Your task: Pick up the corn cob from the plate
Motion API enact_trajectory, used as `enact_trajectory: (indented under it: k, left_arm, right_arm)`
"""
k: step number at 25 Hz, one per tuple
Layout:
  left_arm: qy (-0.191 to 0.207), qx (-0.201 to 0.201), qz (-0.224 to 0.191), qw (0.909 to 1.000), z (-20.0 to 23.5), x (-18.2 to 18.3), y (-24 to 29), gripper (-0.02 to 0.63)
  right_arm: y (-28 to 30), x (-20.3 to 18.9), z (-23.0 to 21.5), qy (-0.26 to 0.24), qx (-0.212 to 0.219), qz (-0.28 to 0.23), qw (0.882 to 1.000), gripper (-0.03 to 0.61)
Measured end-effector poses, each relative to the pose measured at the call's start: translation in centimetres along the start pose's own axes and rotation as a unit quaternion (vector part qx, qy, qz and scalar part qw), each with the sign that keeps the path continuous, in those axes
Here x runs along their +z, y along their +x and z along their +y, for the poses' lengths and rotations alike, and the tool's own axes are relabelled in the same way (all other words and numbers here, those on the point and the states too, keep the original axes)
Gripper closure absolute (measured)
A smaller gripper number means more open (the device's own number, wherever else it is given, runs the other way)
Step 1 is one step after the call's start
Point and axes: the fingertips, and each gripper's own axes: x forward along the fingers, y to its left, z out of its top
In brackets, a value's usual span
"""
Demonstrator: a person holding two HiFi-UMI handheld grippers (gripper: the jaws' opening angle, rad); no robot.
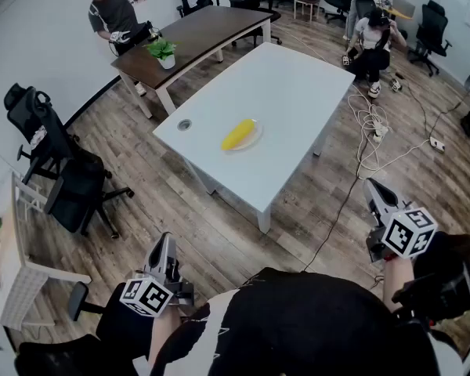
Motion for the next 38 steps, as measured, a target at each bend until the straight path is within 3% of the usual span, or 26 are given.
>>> enact_trajectory:
  k: [9,13,17,23,27,29,32,34,38]
  left_arm:
    - [0.017,-0.011,0.0,0.9998,1.4,1.3,-0.3,0.611]
    - [0.038,-0.002,-0.018,0.9991,2.0,2.5,-0.2,0.611]
    - [0.033,0.004,-0.029,0.999,2.5,3.2,-0.3,0.611]
    - [0.029,-0.04,-0.051,0.9975,0.7,3.4,-0.1,0.611]
    - [0.033,-0.075,-0.095,0.992,-1.4,3.8,0.4,0.611]
    - [0.045,-0.086,-0.087,0.9915,-2.5,3.4,1.2,0.611]
    - [0.06,-0.089,-0.039,0.9934,-3.4,1.4,2.6,0.611]
    - [0.053,-0.093,-0.021,0.9941,-3.7,0.2,4.1,0.611]
    - [0.058,-0.077,-0.02,0.9952,-4.4,-1.2,7.0,0.611]
  right_arm:
    - [0.9,-1.1,1.6,-0.001,0.004,-0.007,1.0,0.565]
    - [2.2,-1.3,2.7,0.001,0.011,-0.006,1.0,0.565]
    - [3.4,-1.1,3.6,0.003,0.027,-0.006,1.0,0.563]
    - [5.3,-1.2,5.7,0.01,0.061,0.003,0.998,0.563]
    - [7.6,-4.7,8.3,0.037,0.082,0.047,0.995,0.563]
    - [8.7,-6.9,10.5,0.064,0.106,0.074,0.99,0.563]
    - [9.0,-10.7,14.8,0.11,0.155,0.122,0.974,0.563]
    - [8.8,-12.7,16.7,0.113,0.17,0.155,0.966,0.564]
    - [10.2,-13.1,14.2,0.109,0.152,0.164,0.968,0.563]
